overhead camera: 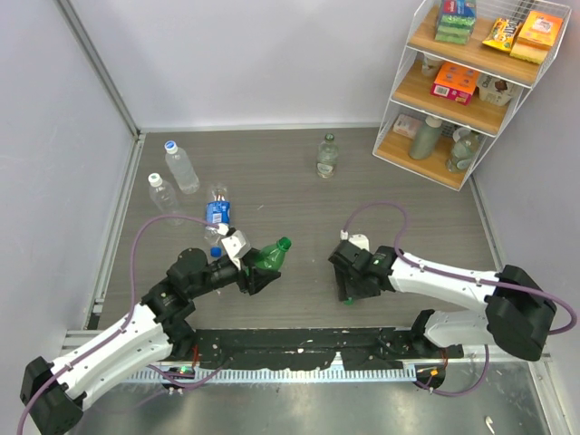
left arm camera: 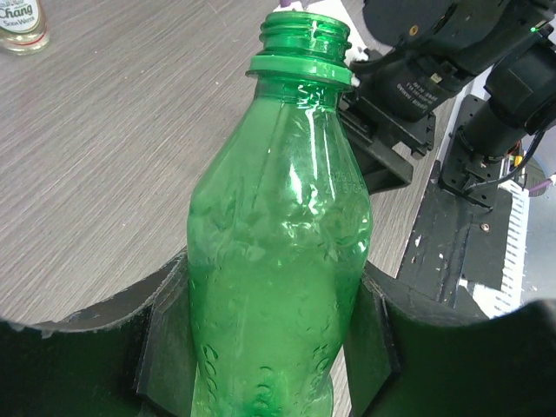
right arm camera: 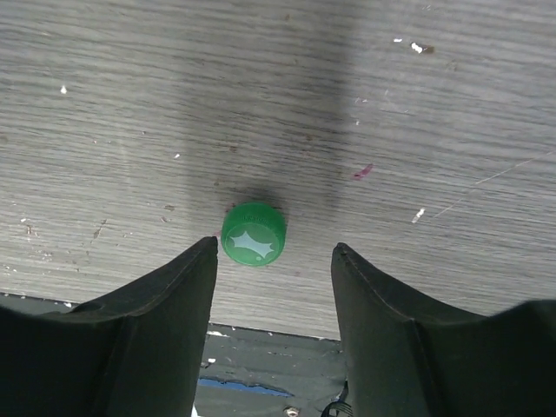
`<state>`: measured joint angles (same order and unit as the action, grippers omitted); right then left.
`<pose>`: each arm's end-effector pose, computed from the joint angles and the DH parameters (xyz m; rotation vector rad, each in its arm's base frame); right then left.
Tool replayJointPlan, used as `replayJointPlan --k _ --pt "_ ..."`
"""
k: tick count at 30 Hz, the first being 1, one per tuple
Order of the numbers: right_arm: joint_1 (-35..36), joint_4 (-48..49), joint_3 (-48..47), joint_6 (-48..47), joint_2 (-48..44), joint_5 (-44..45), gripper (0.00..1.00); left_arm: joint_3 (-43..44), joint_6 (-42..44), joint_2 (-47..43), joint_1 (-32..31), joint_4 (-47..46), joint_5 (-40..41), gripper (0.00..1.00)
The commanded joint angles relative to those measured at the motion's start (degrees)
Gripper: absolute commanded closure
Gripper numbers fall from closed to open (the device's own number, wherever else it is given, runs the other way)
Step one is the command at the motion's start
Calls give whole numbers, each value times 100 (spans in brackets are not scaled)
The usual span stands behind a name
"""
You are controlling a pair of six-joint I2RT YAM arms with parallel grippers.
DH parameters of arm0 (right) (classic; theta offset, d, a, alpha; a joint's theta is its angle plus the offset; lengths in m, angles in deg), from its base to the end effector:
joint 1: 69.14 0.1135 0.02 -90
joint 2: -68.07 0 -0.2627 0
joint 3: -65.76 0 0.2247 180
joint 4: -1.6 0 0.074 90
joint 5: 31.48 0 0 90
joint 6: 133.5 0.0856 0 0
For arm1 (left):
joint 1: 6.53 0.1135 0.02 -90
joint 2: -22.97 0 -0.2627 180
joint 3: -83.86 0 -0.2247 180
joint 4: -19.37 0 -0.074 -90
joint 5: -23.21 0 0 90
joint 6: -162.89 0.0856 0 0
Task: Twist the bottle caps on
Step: Screw the bottle cap onto the plastic bottle.
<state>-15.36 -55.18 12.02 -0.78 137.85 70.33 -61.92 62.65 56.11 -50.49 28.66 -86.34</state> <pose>0.1274 0.1444 0.1472 -0.2252 2.7783 0.1221 0.1081 -0.1440 0.2393 0.7744 1.6349 -0.9803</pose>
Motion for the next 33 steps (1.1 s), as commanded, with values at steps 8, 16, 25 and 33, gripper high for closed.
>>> replayJointPlan --k 8,16,25,33 --pt "1 500 205 237 238 -478 49 59 -22 -150 11 -400 -216 65" --pt "1 623 240 246 308 -329 54 7 -48 -186 11 -497 -251 65" --pt "1 456 -23 -43 -78 -241 81 77 13 -151 11 -453 -321 72" --pt "-569 746 -1094 -2012 -886 -1496 88 -117 996 236 11 -1279 -690 76"
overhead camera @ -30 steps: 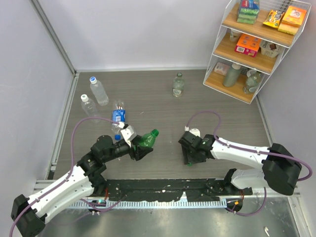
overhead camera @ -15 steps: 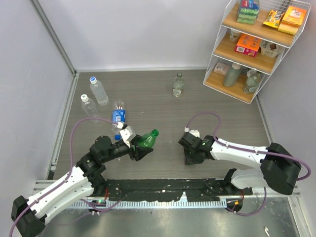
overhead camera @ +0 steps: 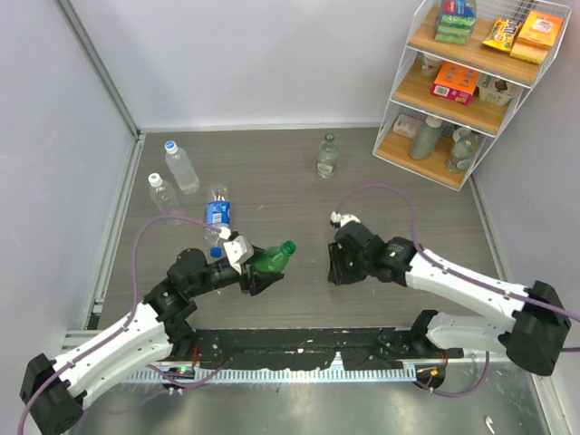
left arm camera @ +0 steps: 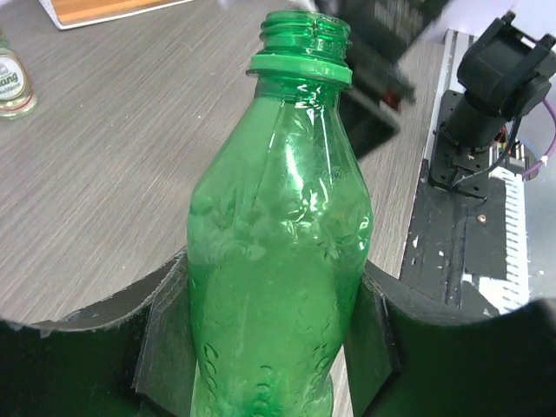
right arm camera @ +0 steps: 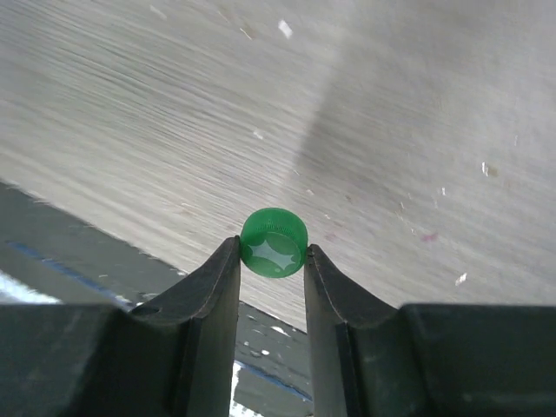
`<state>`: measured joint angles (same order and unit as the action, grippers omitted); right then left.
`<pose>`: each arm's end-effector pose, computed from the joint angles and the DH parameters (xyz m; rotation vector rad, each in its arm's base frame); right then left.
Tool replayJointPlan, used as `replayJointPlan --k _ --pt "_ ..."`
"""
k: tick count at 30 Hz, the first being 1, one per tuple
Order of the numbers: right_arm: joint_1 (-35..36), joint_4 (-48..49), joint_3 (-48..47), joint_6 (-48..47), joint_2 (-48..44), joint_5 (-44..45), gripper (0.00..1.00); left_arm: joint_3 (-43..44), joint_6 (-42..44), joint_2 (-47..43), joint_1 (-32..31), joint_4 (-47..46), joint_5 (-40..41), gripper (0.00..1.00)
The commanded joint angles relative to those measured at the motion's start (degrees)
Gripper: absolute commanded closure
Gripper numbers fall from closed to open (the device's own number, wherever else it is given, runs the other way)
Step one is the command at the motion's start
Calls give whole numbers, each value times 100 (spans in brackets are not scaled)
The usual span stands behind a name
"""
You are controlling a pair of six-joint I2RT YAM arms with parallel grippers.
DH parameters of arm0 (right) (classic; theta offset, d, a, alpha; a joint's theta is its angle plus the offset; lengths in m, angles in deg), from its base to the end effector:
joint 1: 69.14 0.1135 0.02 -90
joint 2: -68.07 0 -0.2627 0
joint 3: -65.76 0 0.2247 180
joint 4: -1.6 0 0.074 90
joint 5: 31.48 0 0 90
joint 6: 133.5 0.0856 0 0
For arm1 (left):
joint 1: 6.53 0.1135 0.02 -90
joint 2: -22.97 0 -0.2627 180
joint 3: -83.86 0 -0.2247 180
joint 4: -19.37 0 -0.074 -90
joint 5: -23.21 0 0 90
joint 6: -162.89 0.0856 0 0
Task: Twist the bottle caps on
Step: Screw the bottle cap onto the plastic bottle.
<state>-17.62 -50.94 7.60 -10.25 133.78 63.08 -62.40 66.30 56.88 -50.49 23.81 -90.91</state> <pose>0.1386 0.1634 0.1853 -0.3966 2.6457 0.4030 0.1041 -0.1490 0.2472 0.8686 1.5144 -1.0057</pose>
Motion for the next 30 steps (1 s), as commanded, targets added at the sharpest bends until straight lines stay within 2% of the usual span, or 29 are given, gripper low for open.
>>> replayJointPlan --k 1,4,6,8,16,21,30 --pt "-606 322 -715 -1389 -672 -1251 87 19 928 203 11 -672 -338 76" --pt "-1047 305 -969 -1926 -1095 -2131 88 440 1772 309 11 232 -891 81" --pt "-1066 173 -1172 -2454 -1367 -2809 88 424 2099 405 2 96 -1015 82" --pt "-1066 103 -1347 -2893 -1613 -3633 88 363 2275 528 11 -239 -1112 83" --pt "-1048 479 -1674 -3115 -1536 -4876 88 1214 2382 1363 11 445 -1517 83" --pt "-1031 383 -1762 -3159 -1386 -4710 88 1435 2381 1583 11 656 -1639 83" --pt "-1004 806 -1595 -3000 -1623 -4296 88 1540 2259 1698 11 674 -1842 83"
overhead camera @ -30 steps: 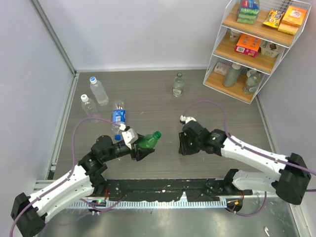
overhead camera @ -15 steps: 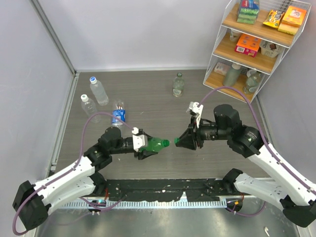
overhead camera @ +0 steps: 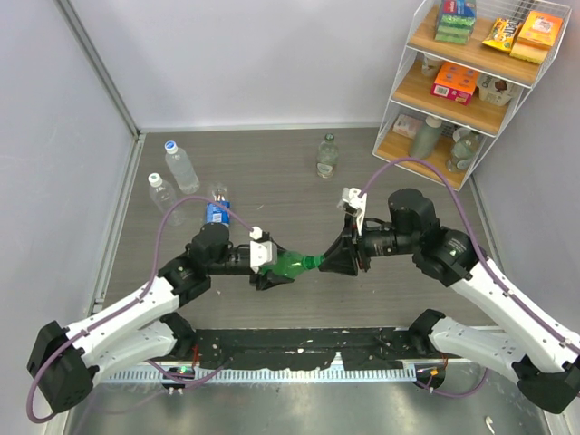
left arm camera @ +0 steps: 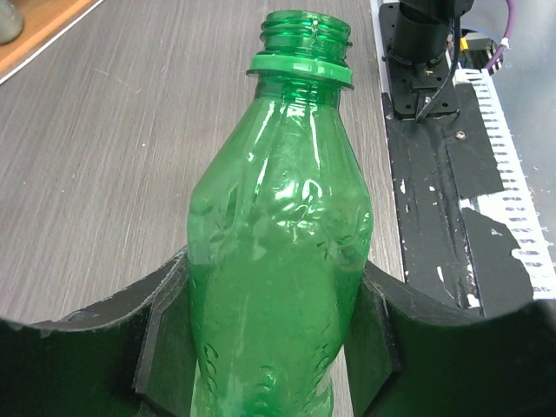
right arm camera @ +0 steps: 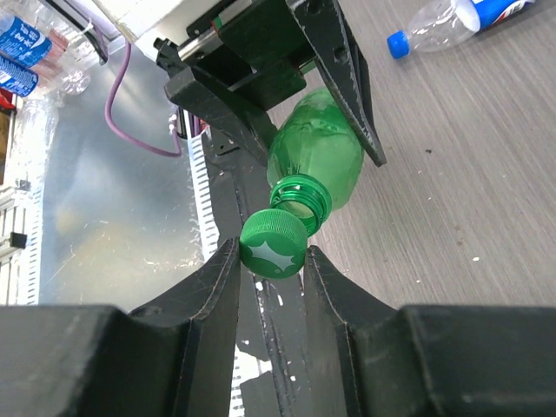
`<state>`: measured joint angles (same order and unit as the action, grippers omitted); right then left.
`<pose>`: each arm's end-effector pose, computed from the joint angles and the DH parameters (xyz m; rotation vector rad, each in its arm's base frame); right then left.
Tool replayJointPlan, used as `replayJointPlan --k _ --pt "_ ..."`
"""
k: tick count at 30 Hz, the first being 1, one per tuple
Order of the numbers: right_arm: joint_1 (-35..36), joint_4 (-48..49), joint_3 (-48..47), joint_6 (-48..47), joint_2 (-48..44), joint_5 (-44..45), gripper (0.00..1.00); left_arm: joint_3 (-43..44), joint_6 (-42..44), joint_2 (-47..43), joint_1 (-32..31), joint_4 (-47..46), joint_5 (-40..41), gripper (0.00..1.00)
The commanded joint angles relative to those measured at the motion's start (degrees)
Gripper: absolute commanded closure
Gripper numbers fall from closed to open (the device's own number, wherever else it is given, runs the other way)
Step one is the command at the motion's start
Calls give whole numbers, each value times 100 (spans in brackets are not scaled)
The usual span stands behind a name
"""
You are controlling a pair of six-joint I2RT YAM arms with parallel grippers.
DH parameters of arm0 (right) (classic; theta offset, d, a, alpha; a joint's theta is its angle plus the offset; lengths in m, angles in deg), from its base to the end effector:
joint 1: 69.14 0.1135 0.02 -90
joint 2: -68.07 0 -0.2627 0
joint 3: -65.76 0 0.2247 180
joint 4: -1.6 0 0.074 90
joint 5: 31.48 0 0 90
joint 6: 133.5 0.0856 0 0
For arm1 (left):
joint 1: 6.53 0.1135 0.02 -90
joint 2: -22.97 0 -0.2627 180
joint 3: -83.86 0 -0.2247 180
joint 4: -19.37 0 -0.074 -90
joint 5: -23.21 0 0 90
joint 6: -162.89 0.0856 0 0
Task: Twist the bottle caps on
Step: Screw the bottle cap onto the plastic bottle.
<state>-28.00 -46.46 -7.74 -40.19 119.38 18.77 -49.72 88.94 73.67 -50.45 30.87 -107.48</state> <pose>0.1068 0.1660 0.3424 -1.1098 1.7986 1.1782 0.1135 -0.1868 0.2622 1.3536 1.3230 -0.9879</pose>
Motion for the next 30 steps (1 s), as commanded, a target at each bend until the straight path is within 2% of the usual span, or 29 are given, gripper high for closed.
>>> replayJointPlan --k 1,9,17,24,30 --pt "34 323 -69 -23 -148 99 88 272 -67 28 6 -67 -150 83" --pt "210 129 -96 -208 186 283 89 387 -252 177 6 -155 -246 83" --pt "587 182 -52 -252 353 1056 91 553 -296 344 6 -41 -571 83" --pt "614 -11 -43 -498 345 1373 91 422 -129 99 6 -41 -941 84" --pt "614 -56 -43 -586 397 1268 91 343 -67 -174 6 -67 -1178 85"
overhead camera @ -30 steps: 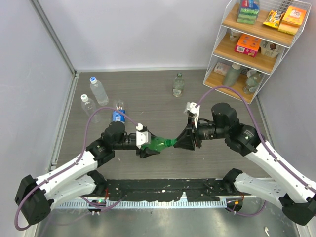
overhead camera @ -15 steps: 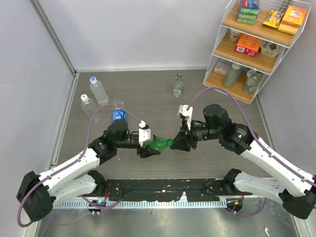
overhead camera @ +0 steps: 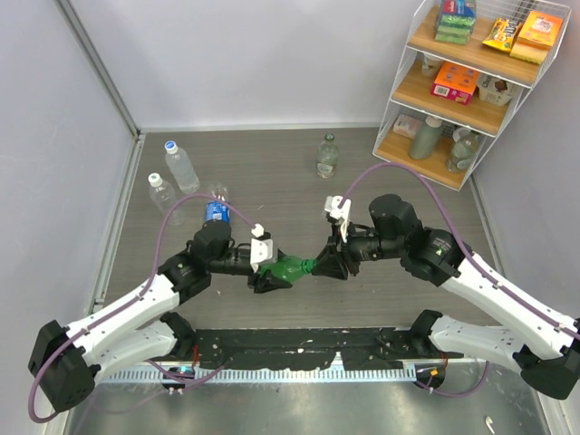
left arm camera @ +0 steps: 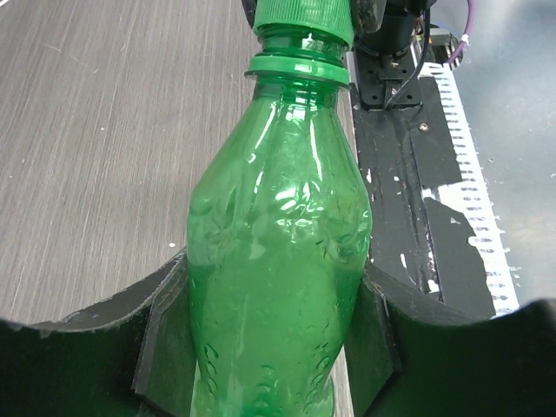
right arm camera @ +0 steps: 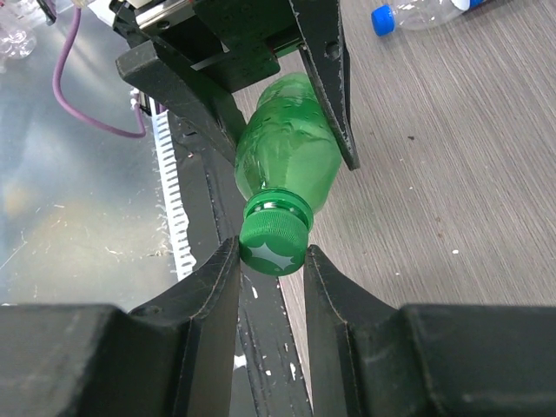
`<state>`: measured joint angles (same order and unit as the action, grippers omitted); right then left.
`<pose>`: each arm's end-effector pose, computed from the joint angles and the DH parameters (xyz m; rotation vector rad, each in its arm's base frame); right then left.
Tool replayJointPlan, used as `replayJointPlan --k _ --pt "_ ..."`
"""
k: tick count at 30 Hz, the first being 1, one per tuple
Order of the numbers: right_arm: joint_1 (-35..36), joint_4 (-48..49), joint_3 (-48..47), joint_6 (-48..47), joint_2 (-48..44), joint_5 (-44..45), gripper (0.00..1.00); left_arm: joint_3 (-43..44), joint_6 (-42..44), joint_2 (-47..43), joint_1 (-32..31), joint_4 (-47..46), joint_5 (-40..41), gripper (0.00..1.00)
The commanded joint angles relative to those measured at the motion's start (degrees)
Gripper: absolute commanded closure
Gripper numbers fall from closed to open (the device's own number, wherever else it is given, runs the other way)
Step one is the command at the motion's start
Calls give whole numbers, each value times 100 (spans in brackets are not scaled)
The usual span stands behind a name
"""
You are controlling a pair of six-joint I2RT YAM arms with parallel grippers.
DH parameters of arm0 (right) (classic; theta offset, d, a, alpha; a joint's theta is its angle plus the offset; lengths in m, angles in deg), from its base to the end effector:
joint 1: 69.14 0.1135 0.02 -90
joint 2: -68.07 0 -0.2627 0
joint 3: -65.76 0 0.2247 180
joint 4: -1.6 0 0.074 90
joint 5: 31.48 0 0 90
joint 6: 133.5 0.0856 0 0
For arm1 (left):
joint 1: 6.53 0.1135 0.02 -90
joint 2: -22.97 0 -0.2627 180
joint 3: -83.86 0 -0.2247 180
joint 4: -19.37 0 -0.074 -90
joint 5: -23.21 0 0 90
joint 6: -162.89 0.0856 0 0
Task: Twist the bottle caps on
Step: Screw the bottle cap onto the plastic bottle.
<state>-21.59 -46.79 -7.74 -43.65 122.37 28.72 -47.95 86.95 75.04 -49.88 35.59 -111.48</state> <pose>0.1092 0.1825 0.3284 -1.1763 1.8306 1.0309 0.1109 -0.1875 0.2592 1.3827 1.3956 -1.0846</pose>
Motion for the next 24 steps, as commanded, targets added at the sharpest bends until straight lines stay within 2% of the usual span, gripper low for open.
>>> replayJointPlan --k 1,7,13,17,21,24 --pt "-26 -32 -52 -267 124 143 91 183 140 -312 -50 -548 -822 84" --pt "44 73 -69 -57 309 -87 91 481 175 -119 -50 -478 -568 85" --pt "53 583 159 1287 466 1124 95 728 281 -30 -50 -407 -208 90" --pt "44 741 185 2218 730 969 96 790 386 -75 -59 -390 100 93" --pt "44 961 264 2868 871 1046 94 781 343 -171 -59 -468 74 93" --pt "44 1740 519 3449 810 950 94 553 97 -285 -94 -1002 170 94"
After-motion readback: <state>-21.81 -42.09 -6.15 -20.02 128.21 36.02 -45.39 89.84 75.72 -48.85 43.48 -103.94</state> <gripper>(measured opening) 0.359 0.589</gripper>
